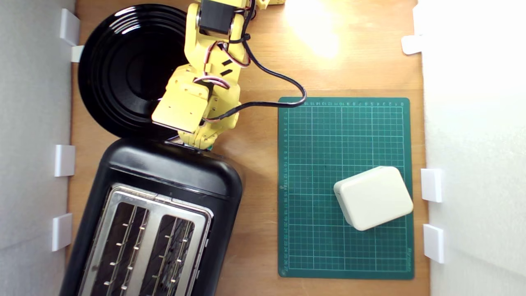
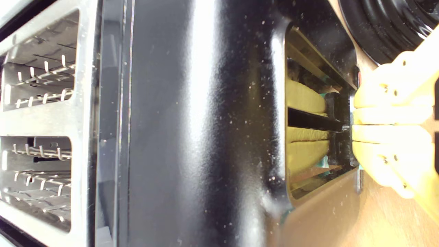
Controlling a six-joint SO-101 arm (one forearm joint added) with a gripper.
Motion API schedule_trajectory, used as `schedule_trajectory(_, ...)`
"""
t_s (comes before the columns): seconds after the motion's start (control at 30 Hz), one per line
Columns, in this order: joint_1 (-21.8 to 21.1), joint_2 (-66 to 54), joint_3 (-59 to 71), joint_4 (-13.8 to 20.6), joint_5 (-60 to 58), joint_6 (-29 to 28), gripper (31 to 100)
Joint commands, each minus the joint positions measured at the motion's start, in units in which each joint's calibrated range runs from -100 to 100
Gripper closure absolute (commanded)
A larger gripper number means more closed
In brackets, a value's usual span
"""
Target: Start toaster
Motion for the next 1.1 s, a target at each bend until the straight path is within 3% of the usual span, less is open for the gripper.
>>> schedule_trajectory(0.0,0.17,1.47,0.86,-0.34,1.51,-0.32,98.9)
schedule_trajectory(0.13,0.17,0.31,-3.32,-0.43,9.13,-0.48,98.9)
schedule_trajectory(0.73,0.09,-5.1,-4.95,-0.43,13.85,-0.32,98.9)
schedule_trajectory(0.87,0.09,-6.77,-9.58,-0.52,19.24,-0.43,98.9)
schedule_trajectory(1.07,0.09,-10.43,-20.03,-3.53,29.86,-0.48,98.9)
